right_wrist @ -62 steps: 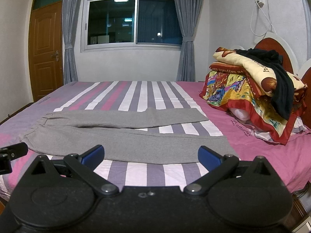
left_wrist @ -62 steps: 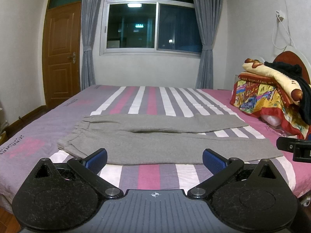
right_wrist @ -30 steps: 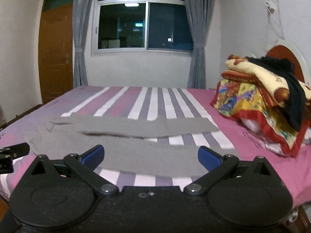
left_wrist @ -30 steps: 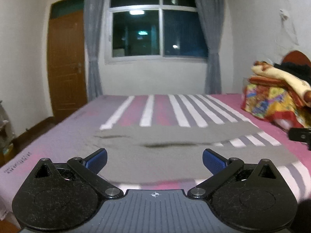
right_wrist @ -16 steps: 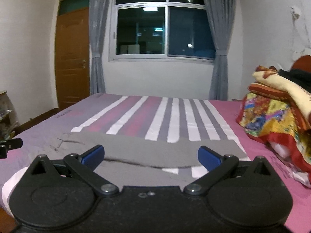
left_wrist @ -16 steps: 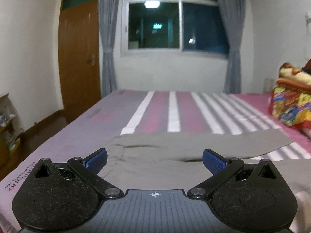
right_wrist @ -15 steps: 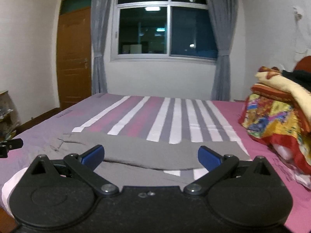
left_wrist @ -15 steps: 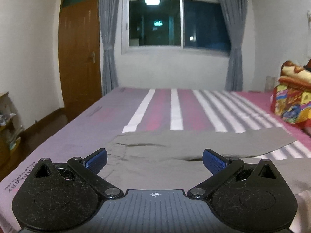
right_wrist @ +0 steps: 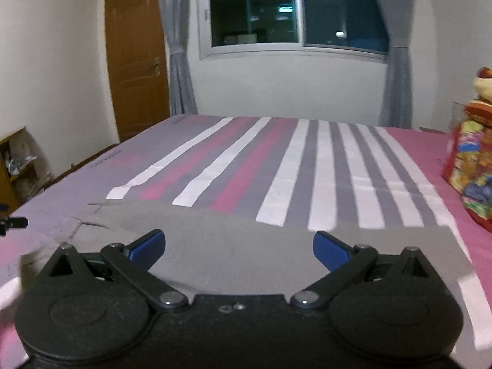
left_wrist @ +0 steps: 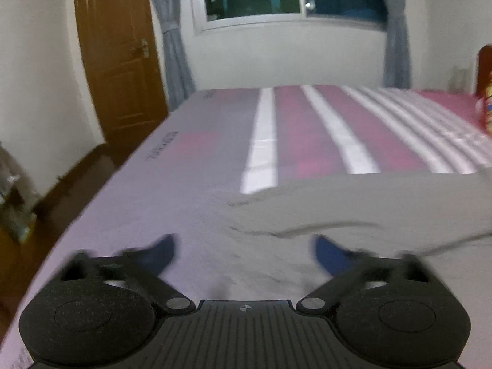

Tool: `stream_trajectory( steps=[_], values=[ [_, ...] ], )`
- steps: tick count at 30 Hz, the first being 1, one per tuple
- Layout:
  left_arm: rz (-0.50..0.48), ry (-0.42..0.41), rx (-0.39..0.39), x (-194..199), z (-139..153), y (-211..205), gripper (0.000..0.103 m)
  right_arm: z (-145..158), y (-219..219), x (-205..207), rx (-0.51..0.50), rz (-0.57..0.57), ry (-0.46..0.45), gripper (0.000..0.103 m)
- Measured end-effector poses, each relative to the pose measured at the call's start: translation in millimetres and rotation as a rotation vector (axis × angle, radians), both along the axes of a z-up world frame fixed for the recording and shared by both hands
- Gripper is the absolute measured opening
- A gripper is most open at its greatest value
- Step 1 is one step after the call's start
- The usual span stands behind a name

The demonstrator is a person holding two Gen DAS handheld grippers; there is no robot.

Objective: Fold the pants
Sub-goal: 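Lower both tools to the pant leg cuffs and close both grippers on them, then lift the cuffs with both grippers and fold the legs over toward the waistband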

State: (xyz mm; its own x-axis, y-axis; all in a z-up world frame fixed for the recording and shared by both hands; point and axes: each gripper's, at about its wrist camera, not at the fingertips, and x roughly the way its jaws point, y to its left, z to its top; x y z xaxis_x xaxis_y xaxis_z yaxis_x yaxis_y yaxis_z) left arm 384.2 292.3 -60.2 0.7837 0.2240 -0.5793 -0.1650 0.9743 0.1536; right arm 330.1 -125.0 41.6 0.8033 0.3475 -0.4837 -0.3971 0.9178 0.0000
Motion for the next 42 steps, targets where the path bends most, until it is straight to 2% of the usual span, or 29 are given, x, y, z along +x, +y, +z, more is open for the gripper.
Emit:
stream_trajectory(
  steps=[1,6,8,11,13,17,19,21,22,23,25,28,29,31,32,33,34,35,36,38,42],
  values=[
    [0.007,0.026,0.009,19,-7,8,0.063,-5,7,15,-0.012,0.026,0.009,0.101],
    [-0.092,0.113,-0.114,99,-38,39,0.063,-32,38,85,-0.073,0.126,0.015,0.100],
    [-0.119,0.132,-0.127,125,-51,43,0.063,-46,55,109,-0.115,0.169,0.016,0.100],
    [-0.135,0.185,-0.114,150,-71,40,0.063,-68,81,140,-0.177,0.242,0.024,0.099],
    [-0.142,0.221,-0.148,167,-83,41,0.063,-81,93,154,-0.206,0.269,0.033,0.099],
    [-0.156,0.222,-0.192,183,-100,45,0.066,-112,111,181,-0.265,0.301,0.116,0.099],
    [-0.182,0.220,-0.188,190,-106,46,0.067,-124,116,190,-0.316,0.310,0.132,0.098],
    [-0.206,0.224,-0.193,199,-108,48,0.067,-135,116,199,-0.335,0.343,0.175,0.092],
    [-0.218,0.229,-0.205,201,-109,50,0.067,-136,112,202,-0.321,0.361,0.193,0.074],
    [-0.230,0.234,-0.212,204,-110,50,0.067,-135,109,206,-0.301,0.370,0.207,0.062],
    [-0.255,0.244,-0.231,207,-110,56,0.067,-135,109,212,-0.294,0.396,0.230,0.060],
    [-0.286,0.250,-0.246,207,-109,63,0.067,-133,103,224,-0.271,0.449,0.310,0.059],
    [-0.292,0.250,-0.244,208,-110,63,0.067,-133,102,228,-0.279,0.461,0.317,0.054],
    [-0.289,0.244,-0.233,210,-113,60,0.061,-132,103,227,-0.293,0.478,0.327,0.042],
    [-0.272,0.238,-0.230,211,-114,57,0.056,-133,105,226,-0.301,0.486,0.331,0.029],
    [-0.267,0.231,-0.218,211,-114,53,0.042,-134,107,224,-0.307,0.490,0.338,0.023],
    [-0.273,0.224,-0.224,208,-114,52,0.034,-134,110,221,-0.317,0.486,0.337,0.010],
    [-0.273,0.215,-0.218,206,-112,48,0.024,-135,115,215,-0.342,0.478,0.319,0.007],
    [-0.273,0.201,-0.194,201,-108,44,0.018,-133,117,209,-0.367,0.469,0.295,0.005],
    [-0.277,0.142,-0.157,186,-97,37,0.016,-126,119,195,-0.393,0.446,0.243,0.003],
    [-0.284,-0.004,-0.189,140,-59,43,0.016,-89,106,155,-0.340,0.433,0.159,0.003]
  ],
)
